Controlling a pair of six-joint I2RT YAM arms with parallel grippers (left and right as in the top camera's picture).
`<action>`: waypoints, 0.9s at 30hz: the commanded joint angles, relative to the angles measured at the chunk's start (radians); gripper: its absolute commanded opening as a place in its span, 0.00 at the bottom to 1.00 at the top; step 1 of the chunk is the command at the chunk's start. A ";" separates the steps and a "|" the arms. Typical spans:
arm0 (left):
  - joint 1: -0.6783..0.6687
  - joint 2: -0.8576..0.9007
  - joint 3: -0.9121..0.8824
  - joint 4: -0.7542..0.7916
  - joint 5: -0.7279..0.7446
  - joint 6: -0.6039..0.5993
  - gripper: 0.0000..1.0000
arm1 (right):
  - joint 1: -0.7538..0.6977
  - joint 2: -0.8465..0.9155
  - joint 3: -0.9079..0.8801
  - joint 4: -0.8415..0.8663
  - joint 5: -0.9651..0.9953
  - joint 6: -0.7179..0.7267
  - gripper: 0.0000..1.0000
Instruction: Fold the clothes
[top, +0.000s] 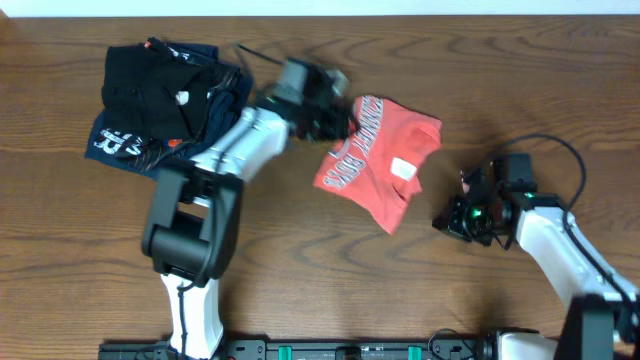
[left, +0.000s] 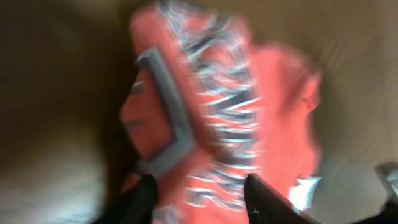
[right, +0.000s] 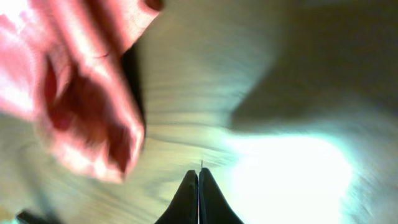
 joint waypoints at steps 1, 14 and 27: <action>0.011 -0.009 0.055 -0.055 0.159 0.009 0.57 | 0.007 -0.101 0.004 0.089 -0.143 -0.102 0.01; -0.098 -0.024 0.003 -0.458 -0.140 0.146 0.65 | 0.039 0.027 0.006 0.708 -0.090 0.164 0.03; -0.156 -0.003 -0.150 -0.445 -0.398 0.145 0.38 | 0.125 0.481 0.299 0.816 -0.076 0.237 0.01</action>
